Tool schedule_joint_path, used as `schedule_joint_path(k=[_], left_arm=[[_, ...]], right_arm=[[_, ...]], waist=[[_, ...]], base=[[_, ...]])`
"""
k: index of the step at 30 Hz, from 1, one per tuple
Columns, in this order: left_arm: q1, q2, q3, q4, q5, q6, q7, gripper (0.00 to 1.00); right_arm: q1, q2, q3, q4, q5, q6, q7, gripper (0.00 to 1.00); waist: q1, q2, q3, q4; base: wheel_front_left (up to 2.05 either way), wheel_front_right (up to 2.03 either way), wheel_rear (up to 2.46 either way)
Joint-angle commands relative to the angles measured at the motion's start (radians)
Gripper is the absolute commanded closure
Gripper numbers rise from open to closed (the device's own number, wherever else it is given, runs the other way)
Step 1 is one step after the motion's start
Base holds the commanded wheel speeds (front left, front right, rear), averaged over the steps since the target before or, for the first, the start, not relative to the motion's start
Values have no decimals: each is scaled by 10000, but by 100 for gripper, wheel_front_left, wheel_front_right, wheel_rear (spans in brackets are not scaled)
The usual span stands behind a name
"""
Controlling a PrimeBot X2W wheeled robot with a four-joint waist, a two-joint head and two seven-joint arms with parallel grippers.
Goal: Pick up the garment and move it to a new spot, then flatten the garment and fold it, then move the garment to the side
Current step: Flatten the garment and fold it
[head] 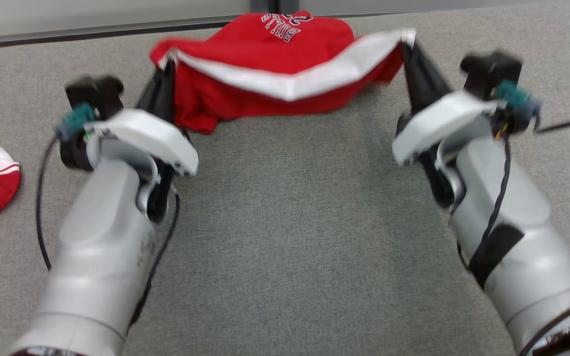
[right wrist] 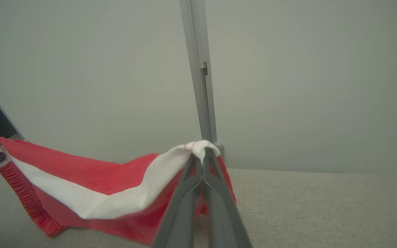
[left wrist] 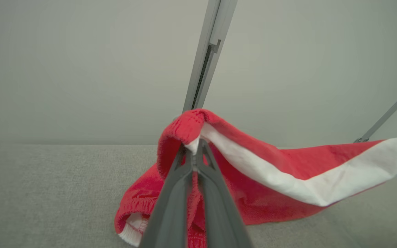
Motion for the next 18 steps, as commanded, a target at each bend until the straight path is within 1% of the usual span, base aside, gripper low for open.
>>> schedule_joint_path(k=[1,3,5,8,11,16,17,18], left_arm=[[359,16,-183,-6,-219,-52,1,100],[923,24,-470,-167,-698,-54,0,100],[1440,0,-1033,-439,-1028,-56,0,100],[2144,2,-1385,-919,-1249,-47,0,100],[2925,40,-1454,-1420,-1141,-47,-1,100],[4474,399,-1113,-2611,-934,-48,0,100],[4474,399,-1113,-2611,-934,-48,0,100],[4810,487,-1055,-2858,-892,-46,-1,100]], right_arm=[[423,-12,191,126,148,-3,-133,100],[1032,1,468,239,351,-3,-197,100],[1580,-141,630,167,502,-3,-252,100],[2458,-377,487,-534,711,-3,-254,100],[3518,-535,195,-1519,704,-2,-249,100],[5551,-742,-250,-3212,538,-3,-250,100],[5551,-742,-250,-3212,538,-3,-250,100],[5965,-715,-237,-3520,528,0,-251,100]], waist=[[0,0,54,51],[0,0,49,174],[0,0,47,272],[0,0,-30,351],[0,0,-290,344],[0,0,-1062,195],[0,0,-1062,195],[0,0,-1229,150]], base=[[0,0,0],[0,0,0],[0,0,0],[0,0,0],[0,0,0],[0,0,0],[0,0,0],[0,0,0]])
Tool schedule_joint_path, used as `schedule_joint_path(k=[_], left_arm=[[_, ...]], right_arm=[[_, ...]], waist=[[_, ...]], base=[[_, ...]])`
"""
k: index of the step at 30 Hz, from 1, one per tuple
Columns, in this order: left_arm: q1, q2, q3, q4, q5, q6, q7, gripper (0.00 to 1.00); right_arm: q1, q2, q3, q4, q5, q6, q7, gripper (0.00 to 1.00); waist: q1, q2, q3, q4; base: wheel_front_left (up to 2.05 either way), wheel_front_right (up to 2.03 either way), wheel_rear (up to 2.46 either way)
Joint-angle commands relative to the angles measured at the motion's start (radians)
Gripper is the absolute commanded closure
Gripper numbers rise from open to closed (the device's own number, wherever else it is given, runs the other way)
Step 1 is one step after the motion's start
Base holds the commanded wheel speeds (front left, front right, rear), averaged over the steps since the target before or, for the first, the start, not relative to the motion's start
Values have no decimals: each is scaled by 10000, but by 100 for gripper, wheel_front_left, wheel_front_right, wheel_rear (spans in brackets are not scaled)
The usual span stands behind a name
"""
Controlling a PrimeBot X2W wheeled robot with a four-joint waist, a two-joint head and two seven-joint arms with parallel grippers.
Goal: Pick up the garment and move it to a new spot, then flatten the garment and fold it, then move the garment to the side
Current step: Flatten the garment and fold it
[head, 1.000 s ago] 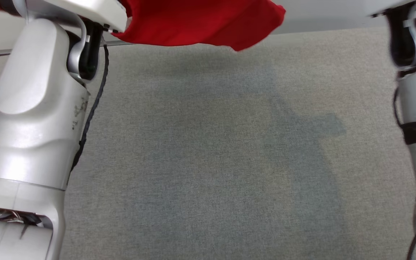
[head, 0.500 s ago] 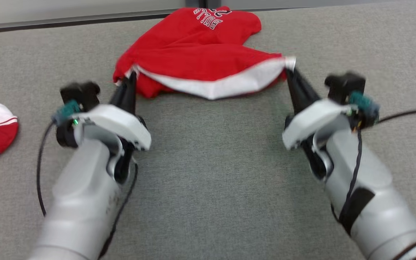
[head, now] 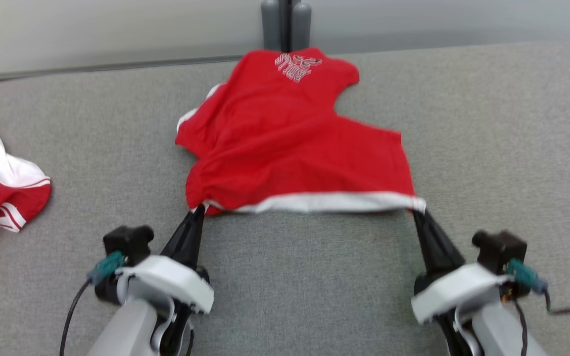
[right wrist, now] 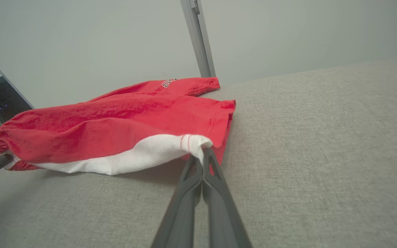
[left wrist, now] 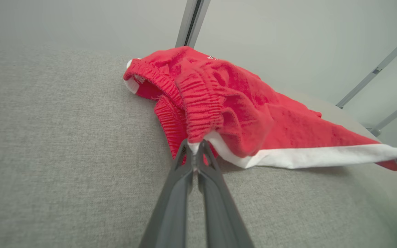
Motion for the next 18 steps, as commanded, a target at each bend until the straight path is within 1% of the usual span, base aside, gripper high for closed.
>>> schedule_joint_path(k=[1,4,6,8,12,18], left_arm=[[153,77,89,-106,5,-27,0,100],[1123,364,228,-700,155,-28,0,100],[1684,556,99,-1002,263,-12,23,100],[2242,736,-6,-1413,320,114,194,100],[3457,1047,-79,-2526,165,471,791,100],[5132,1601,-121,-4804,34,1271,1908,100]], right_arm=[[192,-36,-7,-98,-45,0,-48,100],[1224,-139,-53,-818,-80,0,25,100],[1892,-225,-112,-1339,-165,0,272,100],[2563,-312,-230,-1993,-255,0,556,100],[3920,-331,-660,-3395,-455,0,1251,100],[5760,-100,-1390,-5410,-801,0,2276,100]], waist=[[0,-1,-373,-138],[0,-1,-878,-259],[0,-1,-1214,-346],[0,-1,-1522,-409],[0,-1,-1987,-511],[0,-1,-2364,-602]], base=[[0,0,0],[0,0,0],[0,0,0],[0,0,0],[0,0,0],[0,0,0]])
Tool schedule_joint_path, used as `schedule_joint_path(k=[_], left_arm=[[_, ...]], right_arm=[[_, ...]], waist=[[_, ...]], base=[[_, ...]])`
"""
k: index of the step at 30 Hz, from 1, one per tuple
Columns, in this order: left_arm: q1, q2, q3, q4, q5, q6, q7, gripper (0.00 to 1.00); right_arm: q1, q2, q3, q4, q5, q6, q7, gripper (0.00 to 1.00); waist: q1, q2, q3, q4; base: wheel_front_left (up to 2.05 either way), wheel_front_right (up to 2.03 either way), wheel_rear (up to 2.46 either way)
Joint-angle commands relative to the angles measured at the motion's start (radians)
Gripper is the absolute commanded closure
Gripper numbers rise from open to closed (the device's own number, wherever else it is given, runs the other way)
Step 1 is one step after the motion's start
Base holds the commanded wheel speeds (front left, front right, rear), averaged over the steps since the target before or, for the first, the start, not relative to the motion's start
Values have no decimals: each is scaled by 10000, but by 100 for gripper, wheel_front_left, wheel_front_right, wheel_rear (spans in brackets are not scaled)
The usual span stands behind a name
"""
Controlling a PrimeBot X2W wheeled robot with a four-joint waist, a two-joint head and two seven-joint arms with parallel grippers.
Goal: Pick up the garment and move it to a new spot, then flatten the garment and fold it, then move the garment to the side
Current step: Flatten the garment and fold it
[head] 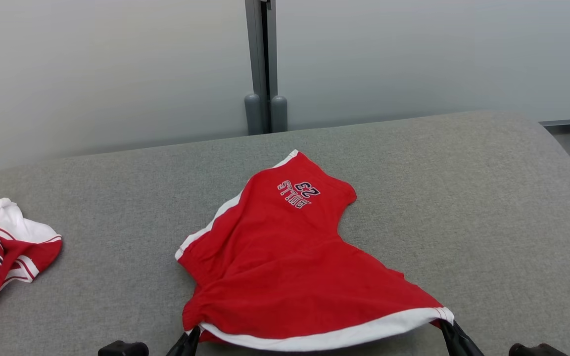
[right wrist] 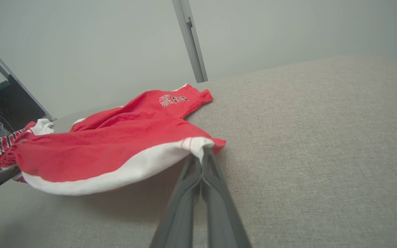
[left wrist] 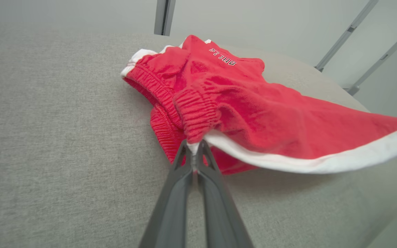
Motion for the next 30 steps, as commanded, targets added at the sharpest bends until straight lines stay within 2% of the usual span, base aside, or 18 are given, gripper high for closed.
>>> schedule_joint_path(k=[1,7,13,18,24,30], left_arm=[[358,196,-8,-605,-19,237,279,100],[863,438,-34,-2071,-59,757,1056,100],[370,397,-110,-2220,-140,762,1421,100],[-478,328,-51,-2045,-166,582,1487,100],[-1838,119,0,-1777,-60,331,1305,100],[-2838,-74,-49,-1467,44,40,1046,100]], right_arm=[[369,69,-194,-453,-95,0,227,100],[973,190,-682,-1238,-223,0,844,100],[194,-50,-815,-885,-100,0,1121,100],[-1575,-420,-646,53,103,-1,992,100],[-4164,-826,-525,1383,194,0,670,100],[-6347,-1105,-100,2573,261,0,598,100]], waist=[[0,0,-110,-48],[0,0,-121,58],[0,0,248,182],[0,0,1300,339],[0,0,2693,955],[0,0,3415,1532]], base=[[0,0,0],[0,0,0],[0,0,0],[0,0,0],[0,0,0],[0,0,0]])
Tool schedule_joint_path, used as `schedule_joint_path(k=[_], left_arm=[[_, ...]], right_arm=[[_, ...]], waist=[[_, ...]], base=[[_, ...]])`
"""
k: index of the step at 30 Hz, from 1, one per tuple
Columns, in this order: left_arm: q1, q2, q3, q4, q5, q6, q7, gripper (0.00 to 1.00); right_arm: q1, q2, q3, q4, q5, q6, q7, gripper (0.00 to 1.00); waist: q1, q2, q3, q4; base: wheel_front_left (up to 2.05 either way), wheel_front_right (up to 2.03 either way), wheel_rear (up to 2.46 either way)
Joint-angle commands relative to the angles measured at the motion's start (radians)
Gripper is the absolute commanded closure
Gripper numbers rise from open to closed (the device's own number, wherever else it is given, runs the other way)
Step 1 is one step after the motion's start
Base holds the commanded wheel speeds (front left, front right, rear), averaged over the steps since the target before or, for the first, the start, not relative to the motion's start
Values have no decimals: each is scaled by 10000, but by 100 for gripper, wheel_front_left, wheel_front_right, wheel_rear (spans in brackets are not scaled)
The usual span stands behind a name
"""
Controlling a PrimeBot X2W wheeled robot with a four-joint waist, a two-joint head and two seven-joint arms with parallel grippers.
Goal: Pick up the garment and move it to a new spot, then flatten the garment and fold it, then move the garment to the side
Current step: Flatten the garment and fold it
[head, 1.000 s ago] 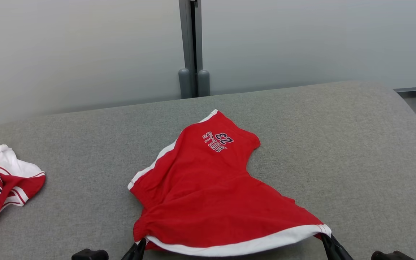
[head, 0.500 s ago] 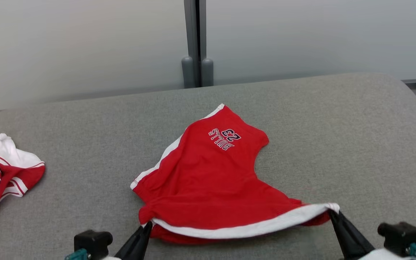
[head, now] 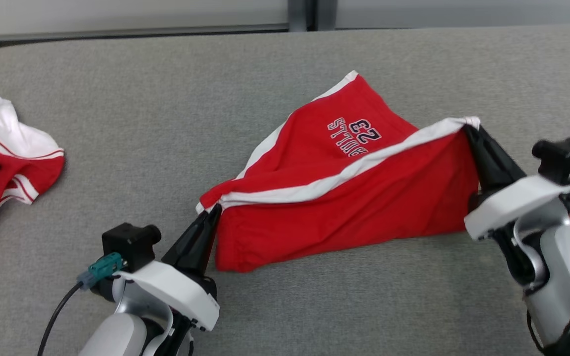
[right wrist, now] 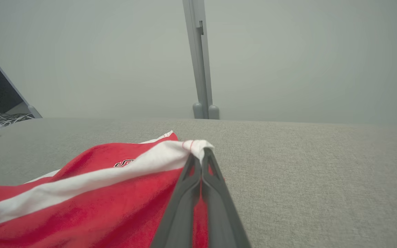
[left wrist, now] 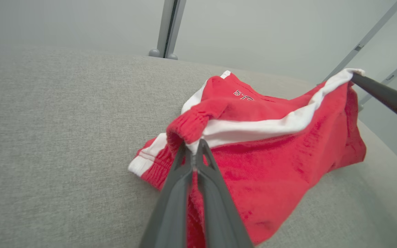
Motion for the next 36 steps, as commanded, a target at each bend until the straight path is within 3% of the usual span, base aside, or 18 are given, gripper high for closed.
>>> schedule_joint_path(k=[1,10,19,21,22,23,24,27,32,36], left_arm=[[-324,-13,6,92,84,-106,-84,100],[-1615,-486,-109,1201,66,-496,-595,100],[-2461,-794,-381,2363,67,-776,-878,100],[-2578,-785,-383,2534,47,-807,-962,82],[-2613,-818,-397,2582,14,-835,-996,66],[-2630,-853,-397,2631,-6,-842,-1066,34],[-2625,-860,-404,2682,4,-857,-1109,0],[-2540,-883,-376,2777,66,-817,-1393,0],[-2194,-736,-232,2641,529,-322,-2224,0],[-1942,-644,30,2277,851,156,-2617,0]], right_arm=[[-453,-128,98,229,44,0,-73,100],[-3383,-326,1078,3066,406,0,-338,100],[-5164,-360,2516,5162,713,-1,-1106,100],[-5413,-377,2768,5517,800,-1,-1223,100],[-5524,-370,2883,5657,855,-1,-1324,77],[-5588,-371,2980,5809,903,-1,-1442,50],[-5618,-358,3040,5929,950,-1,-1577,0],[-5562,-326,3212,6226,1061,-1,-2133,0],[-4965,-304,3124,6268,1017,-3,-2794,0],[-4176,-227,2497,5449,881,-1,-2914,0]], waist=[[0,0,617,634],[0,0,1176,1382],[0,0,1524,1598],[0,0,1555,1599],[0,0,1567,1605],[0,0,1576,1606],[0,0,1577,1596],[0,0,1481,1529],[0,0,1103,1231],[0,0,791,913]], base=[[0,0,0],[0,0,0],[0,0,0],[0,0,0],[0,0,0],[0,0,0],[0,0,0],[0,0,0],[0,0,0],[0,0,0]])
